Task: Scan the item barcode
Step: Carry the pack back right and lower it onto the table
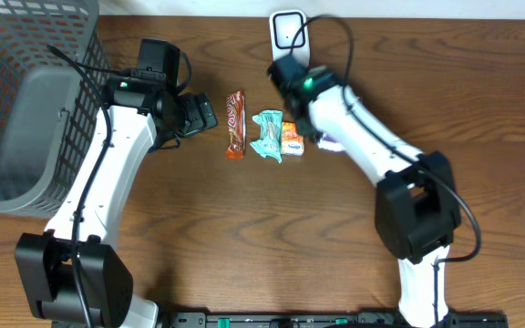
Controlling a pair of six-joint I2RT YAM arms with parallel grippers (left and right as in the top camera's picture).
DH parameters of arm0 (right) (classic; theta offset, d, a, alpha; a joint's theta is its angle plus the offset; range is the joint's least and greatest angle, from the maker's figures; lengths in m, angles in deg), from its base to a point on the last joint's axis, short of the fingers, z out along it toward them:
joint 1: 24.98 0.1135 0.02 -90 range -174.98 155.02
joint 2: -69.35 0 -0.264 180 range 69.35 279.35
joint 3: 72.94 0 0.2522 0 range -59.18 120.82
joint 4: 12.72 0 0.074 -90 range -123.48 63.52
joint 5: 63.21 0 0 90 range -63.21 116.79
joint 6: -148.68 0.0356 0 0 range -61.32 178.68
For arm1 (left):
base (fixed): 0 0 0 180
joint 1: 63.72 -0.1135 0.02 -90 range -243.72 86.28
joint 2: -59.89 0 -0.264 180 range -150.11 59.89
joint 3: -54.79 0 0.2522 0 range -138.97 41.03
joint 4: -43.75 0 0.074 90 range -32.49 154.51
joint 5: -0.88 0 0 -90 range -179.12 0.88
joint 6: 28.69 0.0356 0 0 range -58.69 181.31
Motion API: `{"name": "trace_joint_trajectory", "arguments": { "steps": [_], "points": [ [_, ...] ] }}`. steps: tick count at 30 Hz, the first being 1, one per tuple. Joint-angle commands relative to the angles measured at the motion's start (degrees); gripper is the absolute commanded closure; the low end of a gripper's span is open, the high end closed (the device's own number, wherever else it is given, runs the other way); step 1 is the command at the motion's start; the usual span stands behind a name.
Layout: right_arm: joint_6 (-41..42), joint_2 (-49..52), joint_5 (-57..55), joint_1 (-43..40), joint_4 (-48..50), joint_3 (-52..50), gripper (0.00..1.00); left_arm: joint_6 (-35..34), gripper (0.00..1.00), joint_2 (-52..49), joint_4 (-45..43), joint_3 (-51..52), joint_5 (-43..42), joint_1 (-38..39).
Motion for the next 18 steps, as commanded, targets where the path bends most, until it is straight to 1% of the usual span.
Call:
{"name": "trace_joint_trajectory", "arguments": {
  "steps": [1,5,12,14,18],
  "points": [
    [-1.18,-0.17,13.44,-4.28,-3.02,6.43,0.99,-0.11,0.02,-0.02,0.13,-0.5,0.72,-0.04],
    [-5.44,-0.17,33.33,-9.68,-4.02,9.22,0.98,-0.09,0.02,-0.02,0.13,-0.5,0.72,-0.04],
    [-9.79,-0.13,66.58,-21.0,-2.16,7.54,0.98,-0.09,0.02,-0.02,0.13,-0.5,0.72,-0.04],
    [-10.69,-0.13,72.94,-23.78,-1.64,6.73,0.98,-0.09,0.02,-0.02,0.13,-0.5,0.72,-0.04],
    [-11.98,-0.13,78.34,-27.85,-1.55,5.09,0.97,-0.09,0.02,-0.02,0.15,-0.5,0.72,-0.04]
  ]
}}
